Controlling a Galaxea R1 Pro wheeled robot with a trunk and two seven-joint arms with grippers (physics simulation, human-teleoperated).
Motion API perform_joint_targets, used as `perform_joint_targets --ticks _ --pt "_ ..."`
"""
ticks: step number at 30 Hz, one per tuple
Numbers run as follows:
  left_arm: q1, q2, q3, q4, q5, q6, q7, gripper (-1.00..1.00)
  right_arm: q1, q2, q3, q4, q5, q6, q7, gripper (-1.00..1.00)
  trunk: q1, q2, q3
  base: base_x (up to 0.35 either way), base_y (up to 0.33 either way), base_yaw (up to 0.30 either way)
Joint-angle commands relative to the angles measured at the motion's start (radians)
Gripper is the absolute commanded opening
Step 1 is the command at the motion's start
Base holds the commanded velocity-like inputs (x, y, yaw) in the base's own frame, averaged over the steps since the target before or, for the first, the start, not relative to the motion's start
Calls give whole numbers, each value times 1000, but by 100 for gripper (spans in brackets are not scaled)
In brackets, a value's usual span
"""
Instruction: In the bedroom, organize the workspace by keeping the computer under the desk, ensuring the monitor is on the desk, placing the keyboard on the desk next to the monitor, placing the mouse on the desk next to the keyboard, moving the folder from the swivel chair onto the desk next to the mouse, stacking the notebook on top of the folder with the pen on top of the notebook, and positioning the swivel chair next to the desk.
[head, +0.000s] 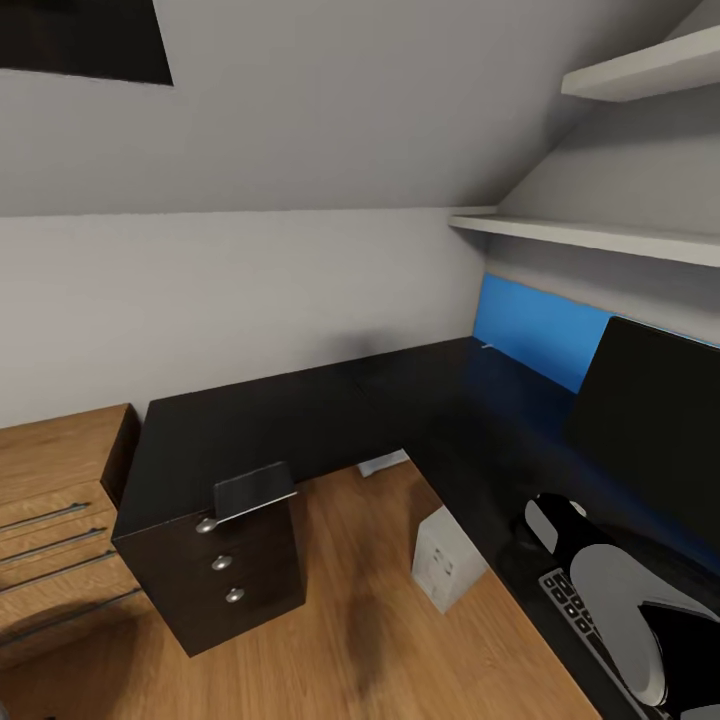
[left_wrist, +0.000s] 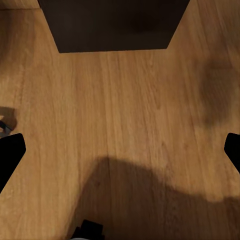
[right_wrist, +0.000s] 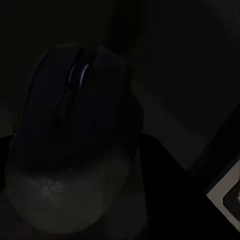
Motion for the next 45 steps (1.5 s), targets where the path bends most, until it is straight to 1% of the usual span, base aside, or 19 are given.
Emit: perform_joint_targets --ticks 1,16,17,18,41,42,45 --pt "0 -1 1 -1 7 -1 -2 100 0 0 0 -2 -14 2 -10 -100 0 -1 -1 0 0 0" --pt "0 -1 1 -1 6 -1 -2 100 0 1 1 -2 -13 2 -10 -100 0 -1 -1 0 0 0" --pt "0 -1 1 -1 6 -1 -2 100 0 1 2 -2 -13 2 -10 100 0 -1 -1 0 0 0" --pt "0 -1 1 -1 6 -1 -2 100 0 1 2 -2 -13 2 -10 100 0 -1 -1 0 0 0" --pt "0 -2 -1 0 5 -1 -2 100 0 1 2 -7 -16 1 -4 100 -88 160 71 0 0 0" --pt "0 -2 -1 0 5 -1 -2 100 0 2 2 -7 -16 1 -5 100 -92 167 74 0 0 0" --pt "0 -2 -1 0 5 -1 -2 100 0 18 4 -10 -16 -1 -5 100 -103 188 84 0 0 0"
